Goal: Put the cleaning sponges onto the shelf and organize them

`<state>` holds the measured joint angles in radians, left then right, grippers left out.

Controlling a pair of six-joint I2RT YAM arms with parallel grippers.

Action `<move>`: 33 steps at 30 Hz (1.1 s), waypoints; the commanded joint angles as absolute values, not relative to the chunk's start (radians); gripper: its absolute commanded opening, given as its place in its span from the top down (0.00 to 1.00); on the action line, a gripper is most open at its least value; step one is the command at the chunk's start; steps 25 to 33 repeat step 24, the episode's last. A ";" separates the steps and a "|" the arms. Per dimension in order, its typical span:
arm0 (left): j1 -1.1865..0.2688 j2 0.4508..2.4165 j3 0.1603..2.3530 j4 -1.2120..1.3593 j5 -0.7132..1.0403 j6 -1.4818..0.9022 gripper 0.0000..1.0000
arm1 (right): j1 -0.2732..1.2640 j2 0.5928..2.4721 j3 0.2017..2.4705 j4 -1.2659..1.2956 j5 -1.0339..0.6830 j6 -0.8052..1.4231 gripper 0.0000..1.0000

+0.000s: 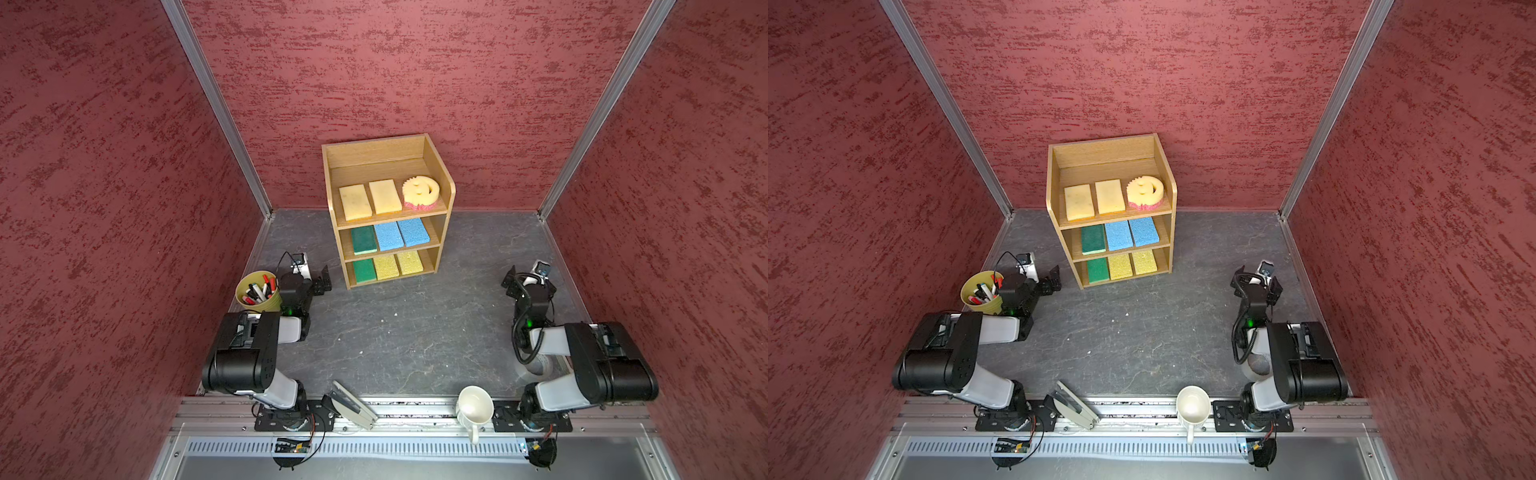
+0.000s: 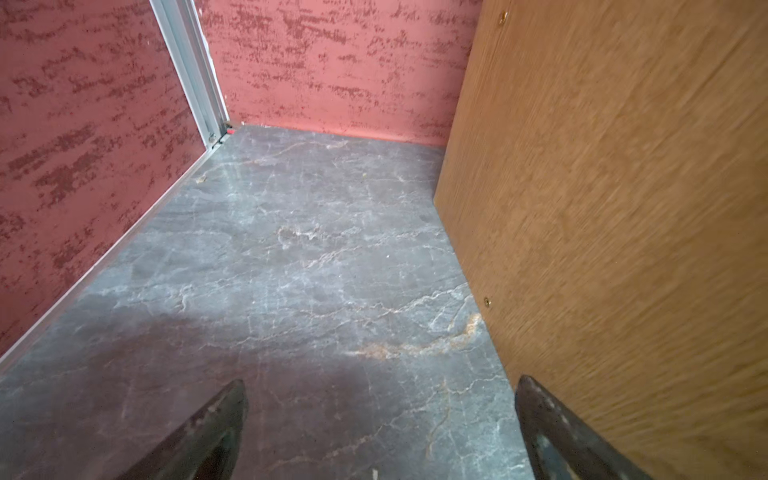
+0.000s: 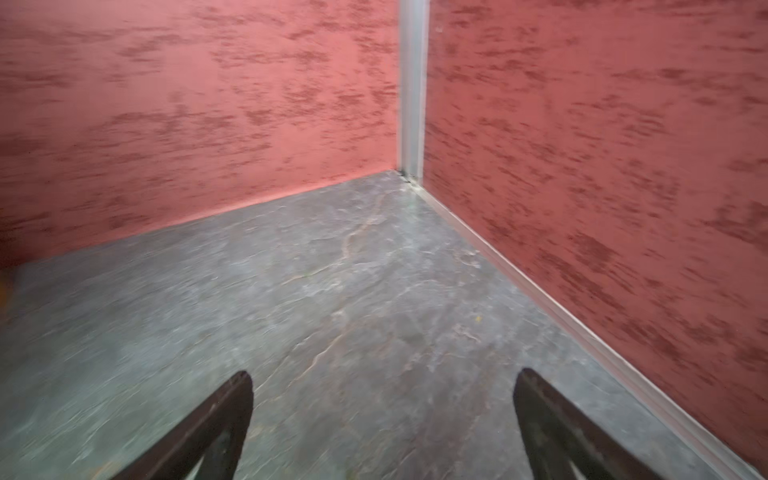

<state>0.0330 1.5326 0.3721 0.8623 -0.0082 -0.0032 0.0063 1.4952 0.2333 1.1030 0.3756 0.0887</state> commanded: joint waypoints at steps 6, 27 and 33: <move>0.036 1.533 0.374 0.901 0.013 -0.009 0.01 | -0.052 1.546 0.268 1.174 0.159 0.068 0.01; 0.033 1.533 0.374 0.899 0.007 -0.008 0.01 | -0.069 1.545 0.285 1.147 0.014 0.031 0.01; 0.033 1.533 0.374 0.899 0.007 -0.008 0.01 | -0.069 1.545 0.285 1.147 0.014 0.031 0.01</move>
